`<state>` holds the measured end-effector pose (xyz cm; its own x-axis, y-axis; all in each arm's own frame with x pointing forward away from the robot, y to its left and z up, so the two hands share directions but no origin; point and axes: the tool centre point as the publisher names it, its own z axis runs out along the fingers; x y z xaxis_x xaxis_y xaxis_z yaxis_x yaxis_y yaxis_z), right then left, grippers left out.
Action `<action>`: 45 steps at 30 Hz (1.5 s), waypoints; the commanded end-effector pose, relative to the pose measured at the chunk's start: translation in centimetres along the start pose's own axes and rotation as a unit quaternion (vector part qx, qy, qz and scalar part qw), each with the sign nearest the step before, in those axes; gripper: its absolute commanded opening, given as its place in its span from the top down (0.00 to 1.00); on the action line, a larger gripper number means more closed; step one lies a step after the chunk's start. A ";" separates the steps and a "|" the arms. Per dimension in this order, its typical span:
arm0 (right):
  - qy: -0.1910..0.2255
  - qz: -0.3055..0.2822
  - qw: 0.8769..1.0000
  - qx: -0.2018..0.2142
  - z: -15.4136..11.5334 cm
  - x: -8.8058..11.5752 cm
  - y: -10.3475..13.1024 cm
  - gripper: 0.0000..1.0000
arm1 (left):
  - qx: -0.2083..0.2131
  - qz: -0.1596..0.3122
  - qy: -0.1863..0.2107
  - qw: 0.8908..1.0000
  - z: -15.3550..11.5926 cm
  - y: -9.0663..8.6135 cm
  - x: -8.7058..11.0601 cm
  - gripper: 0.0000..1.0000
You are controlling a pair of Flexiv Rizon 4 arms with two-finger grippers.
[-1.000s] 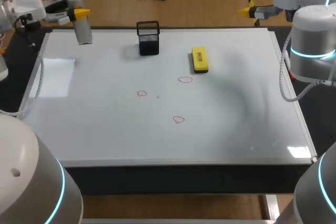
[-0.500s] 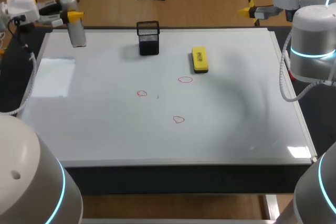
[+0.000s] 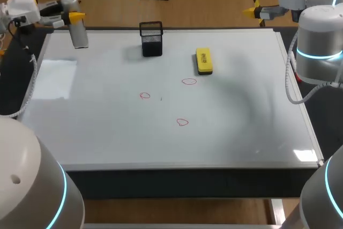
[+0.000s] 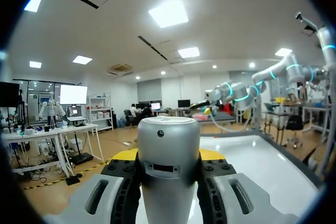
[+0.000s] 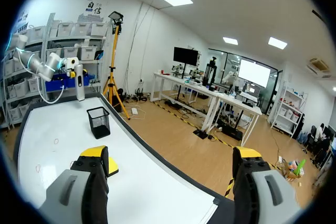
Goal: Pick up the inspection probe, press it on each red-marked spot on the whiteboard one by one, put down the probe, pick up the eraser, and wipe off all the red marks.
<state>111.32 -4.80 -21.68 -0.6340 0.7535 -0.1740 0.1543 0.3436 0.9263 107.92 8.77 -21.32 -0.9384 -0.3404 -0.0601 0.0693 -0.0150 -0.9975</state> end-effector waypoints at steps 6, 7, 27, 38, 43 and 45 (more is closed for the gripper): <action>0.107 -0.054 0.992 0.050 1.9 0.4 -0.7 0.00 | 0.000 0.000 0.001 1.000 0.0 -0.1 0.0 1.00; 0.116 -0.063 0.990 0.058 2.0 0.3 -0.7 0.00 | 0.000 0.000 0.001 1.000 0.0 -0.1 0.0 1.00; 0.288 -0.423 0.845 0.155 4.3 2.7 -1.5 0.00 | 0.000 0.000 0.001 1.000 0.0 -0.1 0.0 1.00; 0.340 -0.586 0.717 0.162 4.9 4.9 -3.4 0.00 | 0.000 0.000 0.001 1.000 0.0 -0.1 0.0 1.00; 0.345 -0.630 0.679 0.149 4.7 5.7 -3.9 0.00 | 0.000 0.000 0.001 1.000 0.0 -0.1 0.0 1.00; 0.343 -0.625 0.686 0.145 4.6 5.8 -3.9 0.00 | 0.000 0.000 0.001 1.000 0.0 -0.1 0.0 1.00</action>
<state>110.68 0.78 -28.28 -0.7033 -0.4742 -0.5296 -0.6434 0.7414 0.1907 107.94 8.76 -21.33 -0.9384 -0.3402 -0.0600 0.0693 -0.0152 -0.9975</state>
